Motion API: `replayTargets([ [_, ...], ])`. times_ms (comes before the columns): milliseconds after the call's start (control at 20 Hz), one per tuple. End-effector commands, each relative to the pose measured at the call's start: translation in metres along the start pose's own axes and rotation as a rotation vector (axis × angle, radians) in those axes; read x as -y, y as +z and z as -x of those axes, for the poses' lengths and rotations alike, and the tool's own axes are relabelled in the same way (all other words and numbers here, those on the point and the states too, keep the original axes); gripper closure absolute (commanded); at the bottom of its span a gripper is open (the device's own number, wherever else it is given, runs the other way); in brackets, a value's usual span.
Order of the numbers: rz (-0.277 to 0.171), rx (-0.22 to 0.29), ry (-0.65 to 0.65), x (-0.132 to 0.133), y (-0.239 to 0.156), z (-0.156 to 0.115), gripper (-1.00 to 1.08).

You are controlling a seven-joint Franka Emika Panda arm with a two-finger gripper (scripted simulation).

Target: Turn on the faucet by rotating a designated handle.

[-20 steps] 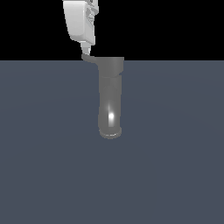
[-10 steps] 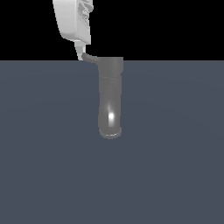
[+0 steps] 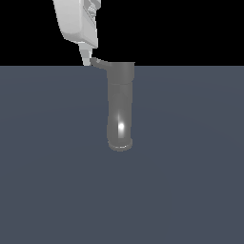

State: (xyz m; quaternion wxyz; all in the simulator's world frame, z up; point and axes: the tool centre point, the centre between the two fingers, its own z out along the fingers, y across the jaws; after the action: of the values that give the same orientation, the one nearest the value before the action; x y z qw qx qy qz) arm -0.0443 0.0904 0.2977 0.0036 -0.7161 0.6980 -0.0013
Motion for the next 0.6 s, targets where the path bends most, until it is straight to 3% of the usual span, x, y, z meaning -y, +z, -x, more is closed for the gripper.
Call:
replayTargets([
  [0, 0.004, -0.003, 0.023, -0.008, 0.0, -0.017, 1.08],
  [500, 0.007, -0.003, 0.024, -0.036, 0.0, -0.031, 1.08],
  [550, 0.005, -0.002, -0.007, -0.034, 0.0, -0.014, 1.08],
])
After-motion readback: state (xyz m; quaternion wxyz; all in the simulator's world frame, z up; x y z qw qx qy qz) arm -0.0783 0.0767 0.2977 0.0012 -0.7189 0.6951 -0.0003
